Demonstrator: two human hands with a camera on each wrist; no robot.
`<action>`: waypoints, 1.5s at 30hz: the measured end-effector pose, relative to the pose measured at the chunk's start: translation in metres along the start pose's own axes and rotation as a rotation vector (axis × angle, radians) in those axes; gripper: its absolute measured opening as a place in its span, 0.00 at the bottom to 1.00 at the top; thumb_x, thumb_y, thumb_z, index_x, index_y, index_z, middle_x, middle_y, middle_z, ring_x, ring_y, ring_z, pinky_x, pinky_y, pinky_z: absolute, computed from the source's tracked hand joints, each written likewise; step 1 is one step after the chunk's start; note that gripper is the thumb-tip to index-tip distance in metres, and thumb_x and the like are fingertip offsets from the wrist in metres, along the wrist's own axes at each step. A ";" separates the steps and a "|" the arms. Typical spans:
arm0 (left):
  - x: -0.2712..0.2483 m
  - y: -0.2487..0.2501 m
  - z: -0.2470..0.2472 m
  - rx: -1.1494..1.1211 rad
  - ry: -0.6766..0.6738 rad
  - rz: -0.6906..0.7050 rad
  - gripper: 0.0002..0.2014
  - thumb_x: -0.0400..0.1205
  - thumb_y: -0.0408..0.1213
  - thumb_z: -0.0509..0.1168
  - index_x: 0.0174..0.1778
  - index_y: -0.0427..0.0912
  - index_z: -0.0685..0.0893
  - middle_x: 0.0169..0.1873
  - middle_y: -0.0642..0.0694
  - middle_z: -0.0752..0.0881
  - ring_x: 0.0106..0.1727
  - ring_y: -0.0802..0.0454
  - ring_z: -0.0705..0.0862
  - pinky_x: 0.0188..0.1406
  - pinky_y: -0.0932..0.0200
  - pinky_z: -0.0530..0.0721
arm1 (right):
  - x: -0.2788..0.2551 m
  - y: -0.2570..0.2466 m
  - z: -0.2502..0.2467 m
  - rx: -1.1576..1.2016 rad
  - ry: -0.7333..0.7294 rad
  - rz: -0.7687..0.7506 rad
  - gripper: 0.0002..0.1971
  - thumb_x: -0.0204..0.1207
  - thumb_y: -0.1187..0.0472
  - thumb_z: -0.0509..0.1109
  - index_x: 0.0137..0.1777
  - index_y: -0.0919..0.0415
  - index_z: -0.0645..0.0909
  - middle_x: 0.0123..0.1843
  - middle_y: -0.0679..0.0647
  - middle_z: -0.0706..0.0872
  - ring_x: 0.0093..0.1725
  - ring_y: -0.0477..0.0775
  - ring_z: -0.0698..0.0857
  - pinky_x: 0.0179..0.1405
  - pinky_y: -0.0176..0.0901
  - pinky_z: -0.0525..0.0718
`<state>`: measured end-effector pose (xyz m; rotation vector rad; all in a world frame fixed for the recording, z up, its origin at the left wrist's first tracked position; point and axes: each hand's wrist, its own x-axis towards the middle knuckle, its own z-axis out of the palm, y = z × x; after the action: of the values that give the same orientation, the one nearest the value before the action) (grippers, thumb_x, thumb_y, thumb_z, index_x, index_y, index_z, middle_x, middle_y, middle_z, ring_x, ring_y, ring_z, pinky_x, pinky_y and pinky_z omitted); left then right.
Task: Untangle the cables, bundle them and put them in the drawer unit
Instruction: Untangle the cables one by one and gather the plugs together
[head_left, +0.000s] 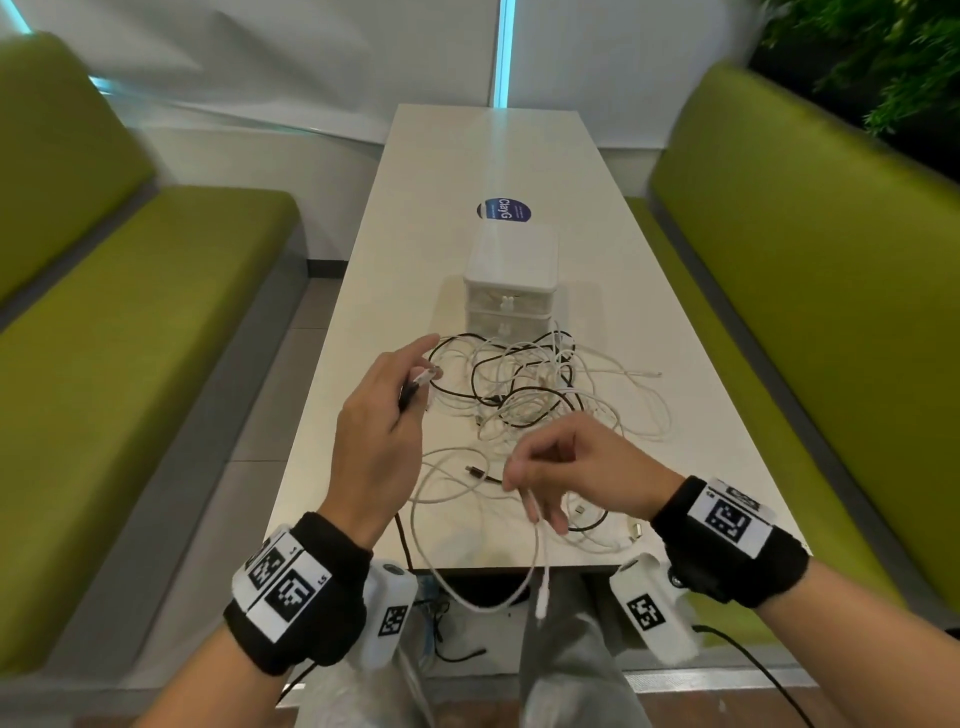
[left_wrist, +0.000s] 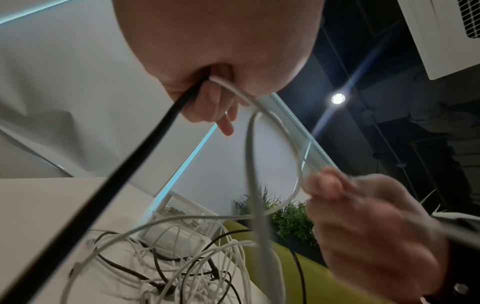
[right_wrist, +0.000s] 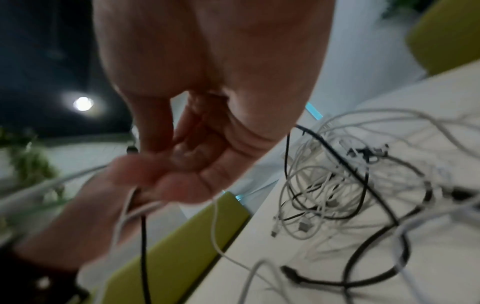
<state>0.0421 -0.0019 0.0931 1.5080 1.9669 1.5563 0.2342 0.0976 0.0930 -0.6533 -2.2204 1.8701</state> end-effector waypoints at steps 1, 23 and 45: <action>0.000 0.001 0.000 -0.026 0.001 -0.005 0.18 0.87 0.29 0.57 0.70 0.47 0.81 0.50 0.51 0.85 0.44 0.65 0.79 0.43 0.77 0.71 | 0.001 0.002 0.001 -0.122 -0.065 0.051 0.08 0.80 0.63 0.70 0.44 0.67 0.87 0.33 0.60 0.90 0.23 0.56 0.85 0.30 0.46 0.83; -0.019 0.013 -0.002 -0.174 -0.065 0.011 0.13 0.85 0.34 0.56 0.59 0.44 0.85 0.37 0.48 0.83 0.27 0.63 0.73 0.28 0.75 0.65 | 0.019 0.000 0.047 -0.208 -0.083 0.284 0.17 0.81 0.62 0.69 0.68 0.64 0.75 0.35 0.58 0.90 0.29 0.55 0.87 0.38 0.47 0.87; -0.016 0.009 -0.025 -0.330 -0.170 -0.045 0.12 0.87 0.37 0.54 0.52 0.42 0.84 0.23 0.47 0.66 0.26 0.56 0.63 0.24 0.72 0.61 | 0.004 0.013 0.026 -0.991 -0.435 0.532 0.16 0.79 0.46 0.65 0.52 0.55 0.88 0.37 0.50 0.92 0.35 0.50 0.90 0.52 0.48 0.88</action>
<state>0.0368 -0.0304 0.1046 1.3983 1.5515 1.5824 0.2236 0.0772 0.0743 -1.1308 -3.5426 0.9591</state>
